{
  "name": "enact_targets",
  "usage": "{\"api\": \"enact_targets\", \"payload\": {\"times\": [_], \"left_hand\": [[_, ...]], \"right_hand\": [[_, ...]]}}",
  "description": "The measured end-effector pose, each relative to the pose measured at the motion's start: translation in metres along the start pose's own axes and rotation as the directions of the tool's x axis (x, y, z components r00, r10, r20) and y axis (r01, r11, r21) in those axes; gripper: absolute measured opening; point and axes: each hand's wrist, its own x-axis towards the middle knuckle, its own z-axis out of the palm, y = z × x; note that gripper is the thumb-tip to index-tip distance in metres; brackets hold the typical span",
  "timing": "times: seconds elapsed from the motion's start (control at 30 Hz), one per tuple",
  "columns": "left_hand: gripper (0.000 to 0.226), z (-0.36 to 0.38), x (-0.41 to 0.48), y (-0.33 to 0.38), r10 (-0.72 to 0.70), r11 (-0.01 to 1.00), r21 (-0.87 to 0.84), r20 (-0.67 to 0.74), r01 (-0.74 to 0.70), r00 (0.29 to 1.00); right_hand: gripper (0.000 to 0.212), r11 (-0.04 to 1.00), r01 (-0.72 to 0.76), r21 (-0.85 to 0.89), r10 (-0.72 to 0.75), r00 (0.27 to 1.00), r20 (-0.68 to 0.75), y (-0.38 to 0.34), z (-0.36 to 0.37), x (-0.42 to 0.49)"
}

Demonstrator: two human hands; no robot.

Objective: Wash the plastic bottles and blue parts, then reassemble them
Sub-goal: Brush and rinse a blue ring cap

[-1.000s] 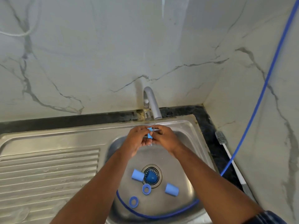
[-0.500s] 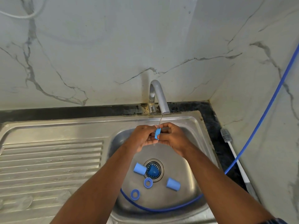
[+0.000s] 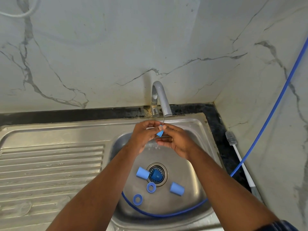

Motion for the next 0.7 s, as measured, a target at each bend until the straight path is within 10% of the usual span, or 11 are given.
{"api": "enact_targets", "payload": {"times": [0.33,0.53,0.7], "left_hand": [[0.029,0.001,-0.012,-0.008,-0.113,0.993,0.023,0.061,0.112,0.992],[0.019,0.003,-0.011,-0.009,-0.165,0.977,-0.132,0.026,0.167,0.986],[0.020,0.005,-0.006,-0.015,-0.225,0.941,-0.253,0.032,0.226,0.974]], "right_hand": [[0.027,0.953,0.089,-0.290,-0.137,0.979,-0.150,0.011,0.005,-0.003],[0.021,0.417,0.255,-0.872,-0.488,0.872,0.021,-0.006,0.018,-0.014],[0.031,0.312,0.275,-0.909,-0.484,0.869,0.097,-0.012,0.014,-0.019]]}}
